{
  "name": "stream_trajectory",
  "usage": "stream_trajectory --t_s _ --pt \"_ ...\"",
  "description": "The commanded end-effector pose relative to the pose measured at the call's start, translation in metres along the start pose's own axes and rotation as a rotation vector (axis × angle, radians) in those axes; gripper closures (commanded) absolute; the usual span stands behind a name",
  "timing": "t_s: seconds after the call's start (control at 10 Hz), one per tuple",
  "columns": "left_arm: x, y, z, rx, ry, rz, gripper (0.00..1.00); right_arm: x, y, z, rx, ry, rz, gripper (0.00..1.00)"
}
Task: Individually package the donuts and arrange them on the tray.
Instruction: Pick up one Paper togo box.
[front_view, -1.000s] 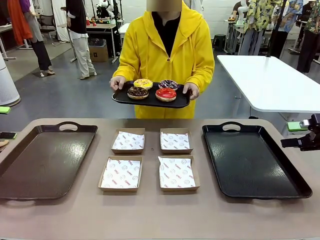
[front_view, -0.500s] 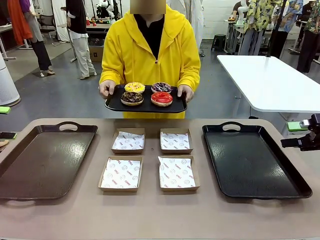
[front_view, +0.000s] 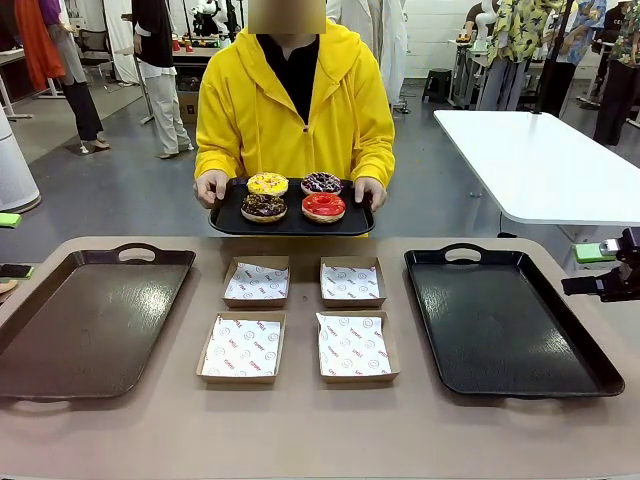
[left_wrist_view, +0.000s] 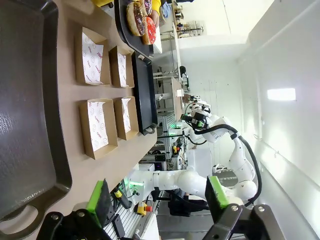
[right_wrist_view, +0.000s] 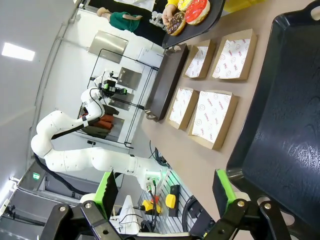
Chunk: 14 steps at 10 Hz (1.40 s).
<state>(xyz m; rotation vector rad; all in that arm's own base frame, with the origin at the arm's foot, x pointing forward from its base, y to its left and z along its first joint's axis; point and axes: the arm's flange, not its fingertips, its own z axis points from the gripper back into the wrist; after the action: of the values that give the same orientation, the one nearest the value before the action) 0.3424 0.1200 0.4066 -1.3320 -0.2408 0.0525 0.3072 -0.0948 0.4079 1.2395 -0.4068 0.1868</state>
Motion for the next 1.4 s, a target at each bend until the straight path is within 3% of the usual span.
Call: stream_trajectory --t_s 0.0,0.9,1.1,1.3 --pt "0.000 0.000 0.001 -0.006 0.000 -0.001 0.00 0.000 0.000 0.000 0.010 0.002 0.006 0.00" --pt "0.000 0.000 0.000 0.000 0.000 0.000 0.00 0.000 0.000 0.000 0.010 0.002 0.006 0.00" --pt "0.012 -0.027 -0.014 0.177 0.088 -0.109 0.00 0.000 0.000 0.000 0.010 0.002 0.006 0.00" --pt "0.060 -0.090 -0.049 0.360 0.089 -0.146 0.00 0.000 0.000 0.000 0.010 0.002 0.006 0.00"
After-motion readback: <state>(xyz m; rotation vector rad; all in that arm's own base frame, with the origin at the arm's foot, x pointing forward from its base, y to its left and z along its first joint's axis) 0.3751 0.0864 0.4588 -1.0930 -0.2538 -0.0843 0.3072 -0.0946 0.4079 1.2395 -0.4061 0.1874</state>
